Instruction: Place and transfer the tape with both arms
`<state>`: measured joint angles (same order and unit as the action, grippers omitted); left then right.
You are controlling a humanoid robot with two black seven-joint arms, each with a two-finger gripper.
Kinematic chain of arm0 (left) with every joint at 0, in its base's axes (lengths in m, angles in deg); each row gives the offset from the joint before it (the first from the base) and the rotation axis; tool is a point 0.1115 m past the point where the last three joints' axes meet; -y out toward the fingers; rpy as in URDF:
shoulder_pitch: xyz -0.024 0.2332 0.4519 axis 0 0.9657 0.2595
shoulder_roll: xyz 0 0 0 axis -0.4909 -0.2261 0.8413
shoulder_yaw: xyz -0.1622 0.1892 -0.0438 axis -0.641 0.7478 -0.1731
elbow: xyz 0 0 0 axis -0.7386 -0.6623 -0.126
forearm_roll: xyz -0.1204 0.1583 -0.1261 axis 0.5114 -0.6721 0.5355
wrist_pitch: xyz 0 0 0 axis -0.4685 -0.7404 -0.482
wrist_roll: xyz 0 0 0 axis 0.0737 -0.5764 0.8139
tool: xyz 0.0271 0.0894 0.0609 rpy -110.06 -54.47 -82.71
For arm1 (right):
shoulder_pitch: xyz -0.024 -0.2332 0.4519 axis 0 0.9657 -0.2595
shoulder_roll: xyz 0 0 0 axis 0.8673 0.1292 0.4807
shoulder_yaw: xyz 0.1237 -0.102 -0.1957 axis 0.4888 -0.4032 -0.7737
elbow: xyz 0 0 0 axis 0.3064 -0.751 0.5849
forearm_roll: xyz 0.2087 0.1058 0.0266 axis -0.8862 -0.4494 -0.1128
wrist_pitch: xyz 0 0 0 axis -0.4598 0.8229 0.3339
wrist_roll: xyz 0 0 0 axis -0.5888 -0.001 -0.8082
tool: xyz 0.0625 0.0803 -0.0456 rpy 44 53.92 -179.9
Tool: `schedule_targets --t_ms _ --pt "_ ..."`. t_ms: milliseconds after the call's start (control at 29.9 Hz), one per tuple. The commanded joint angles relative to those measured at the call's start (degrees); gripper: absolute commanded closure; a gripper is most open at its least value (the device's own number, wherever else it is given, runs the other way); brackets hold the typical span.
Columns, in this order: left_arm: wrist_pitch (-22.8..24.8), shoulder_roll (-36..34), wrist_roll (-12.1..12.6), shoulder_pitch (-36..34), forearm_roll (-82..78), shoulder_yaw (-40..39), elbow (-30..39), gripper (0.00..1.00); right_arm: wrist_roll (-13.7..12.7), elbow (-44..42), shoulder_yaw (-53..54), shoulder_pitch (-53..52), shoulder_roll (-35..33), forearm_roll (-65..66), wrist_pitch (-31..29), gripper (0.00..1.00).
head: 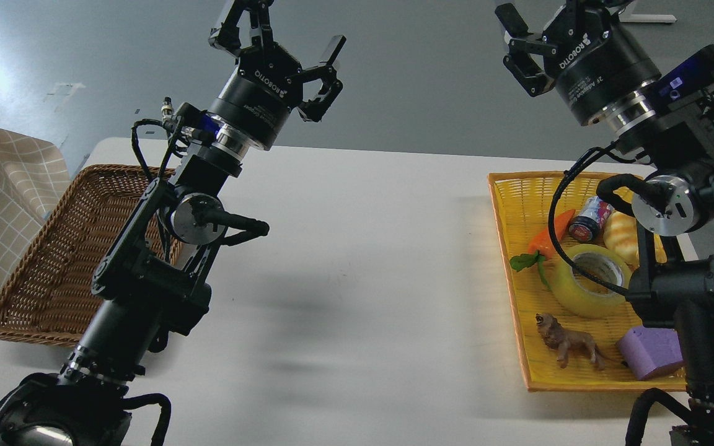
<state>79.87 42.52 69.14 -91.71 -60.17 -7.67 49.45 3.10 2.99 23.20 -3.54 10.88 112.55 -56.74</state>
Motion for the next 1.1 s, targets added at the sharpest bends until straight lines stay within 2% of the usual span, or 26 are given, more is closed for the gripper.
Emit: schedule_targets --t_ms 0,167,1070 --pt "0.0 0.1 -0.1 -0.1 0.1 0.0 -0.1 0.02 0.0 0.4 -0.1 0.3 0.0 -0.1 0.0 0.0" --pt "-0.3 0.1 -0.2 -1.7 0.7 -0.1 -2.6 0.02 0.0 0.5 -0.2 1.0 0.0 0.0 0.0 0.0" --pt "0.9 0.1 -0.4 1.0 0.6 0.0 -0.5 0.02 0.0 2.3 -2.6 1.7 0.0 0.3 0.1 0.0"
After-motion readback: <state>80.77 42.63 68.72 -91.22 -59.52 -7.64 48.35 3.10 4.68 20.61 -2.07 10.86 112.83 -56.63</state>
